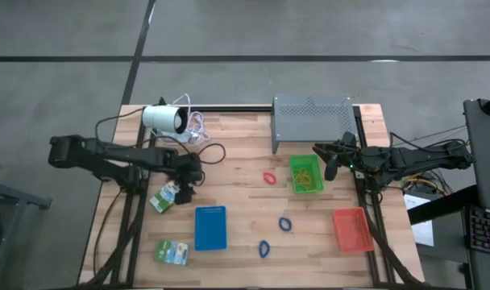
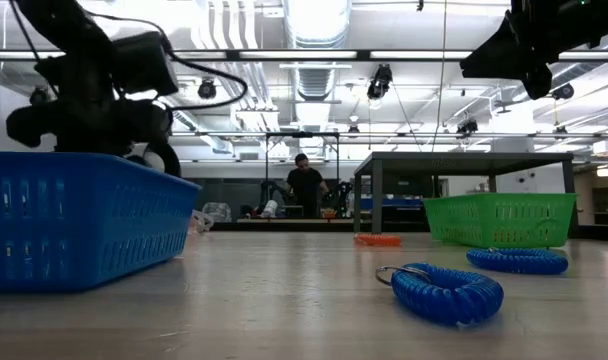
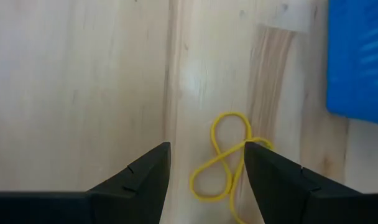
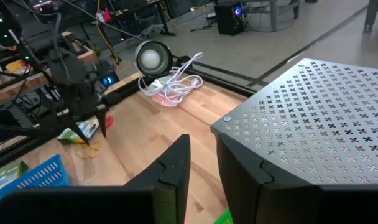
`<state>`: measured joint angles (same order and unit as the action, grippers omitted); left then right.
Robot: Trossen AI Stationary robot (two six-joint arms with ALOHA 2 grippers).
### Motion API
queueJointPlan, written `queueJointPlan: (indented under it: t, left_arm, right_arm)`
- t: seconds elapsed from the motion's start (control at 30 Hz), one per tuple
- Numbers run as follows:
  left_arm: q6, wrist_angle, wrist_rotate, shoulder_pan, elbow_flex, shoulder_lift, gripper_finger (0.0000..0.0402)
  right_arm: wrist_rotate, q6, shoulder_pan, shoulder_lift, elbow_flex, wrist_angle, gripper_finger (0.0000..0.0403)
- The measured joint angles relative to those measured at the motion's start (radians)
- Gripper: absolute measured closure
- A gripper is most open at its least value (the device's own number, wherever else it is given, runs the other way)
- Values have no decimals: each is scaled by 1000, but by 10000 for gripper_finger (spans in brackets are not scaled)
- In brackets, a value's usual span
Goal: Pick & Place Office Desk Supplies
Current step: Put the yellow rubber band into the green bin
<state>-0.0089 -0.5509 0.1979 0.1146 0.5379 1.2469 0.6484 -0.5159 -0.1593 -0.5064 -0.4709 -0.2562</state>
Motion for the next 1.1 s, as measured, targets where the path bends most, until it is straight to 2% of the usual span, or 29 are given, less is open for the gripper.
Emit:
queueJointPlan:
  t: [0.23, 0.53, 0.83, 1.1]
  left_arm:
    - [10, -32, 25, -5, 50, 88, 190]
    - [58, -78, 65, -31, 63, 19, 190]
    - [20, -9, -12, -114, 22, 14, 190]
    - [-43, 37, -34, -122, -15, 14, 190]
  right_arm:
    - [0, 0, 0, 0, 0, 0, 322]
    - [0, 0, 0, 0, 0, 0, 312]
    - [0, 0, 0, 0, 0, 0, 320]
    - [0, 0, 0, 0, 0, 0, 330]
